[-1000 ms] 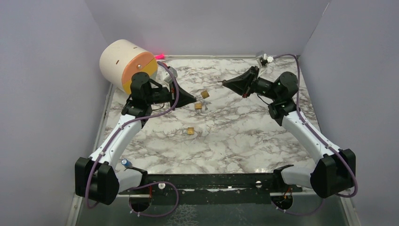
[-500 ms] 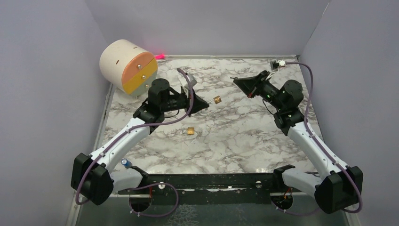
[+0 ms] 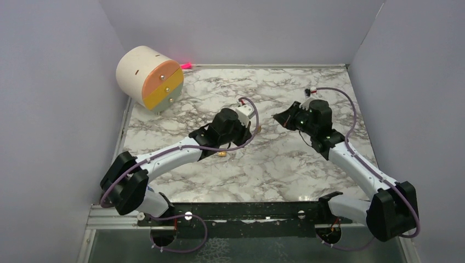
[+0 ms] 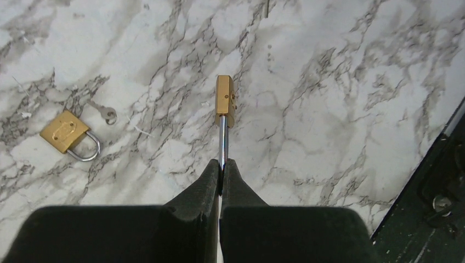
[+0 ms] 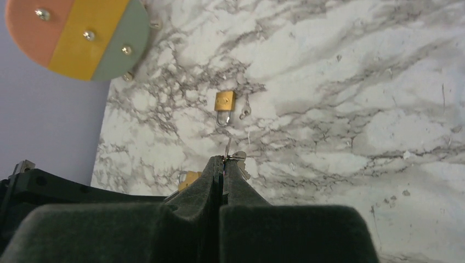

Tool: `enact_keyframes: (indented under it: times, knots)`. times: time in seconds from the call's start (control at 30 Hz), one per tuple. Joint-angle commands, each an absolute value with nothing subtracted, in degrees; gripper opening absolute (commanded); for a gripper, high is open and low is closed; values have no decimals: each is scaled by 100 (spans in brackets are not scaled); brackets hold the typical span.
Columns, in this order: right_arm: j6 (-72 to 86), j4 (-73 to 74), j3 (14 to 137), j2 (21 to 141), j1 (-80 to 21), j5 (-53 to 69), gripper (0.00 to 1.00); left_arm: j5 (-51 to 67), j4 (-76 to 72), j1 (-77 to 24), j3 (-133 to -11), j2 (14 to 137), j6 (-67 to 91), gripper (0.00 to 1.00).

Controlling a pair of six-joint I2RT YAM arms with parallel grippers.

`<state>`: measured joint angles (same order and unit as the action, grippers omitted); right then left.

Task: Lock with the key
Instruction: Place the lock at the center of the board.

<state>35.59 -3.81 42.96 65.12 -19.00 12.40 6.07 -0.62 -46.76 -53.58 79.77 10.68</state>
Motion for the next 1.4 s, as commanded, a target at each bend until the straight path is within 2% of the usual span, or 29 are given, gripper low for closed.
enact_keyframes:
  times: [0.0, 0.3, 1.0, 1.13, 1.27, 1.37]
  knots:
    - [3697, -18, 4106, 6707, -2050, 980, 1, 107, -45, -4792, -5565, 8242, 1235, 0]
    - [3694, -61, 3797, 7345, -2286, 1518, 1, 846, -213, -4790, -5505, 9084, 1492, 0]
    - [3674, -238, 3408, 8189, -2525, 1430, 1, 873, -421, -4787, -5369, 9734, 1703, 0]
    - [3674, -247, 3438, 8328, -2548, 1461, 1, 855, -521, -4784, -5274, 9715, 1780, 9]
    - [3665, -172, 3514, 8427, -2590, 1460, 1, 831, -470, -4784, -5299, 9725, 1764, 10]
    - [3653, -144, 3560, 8461, -2642, 1413, 6, 837, -450, -4788, -5291, 9738, 1732, 11]
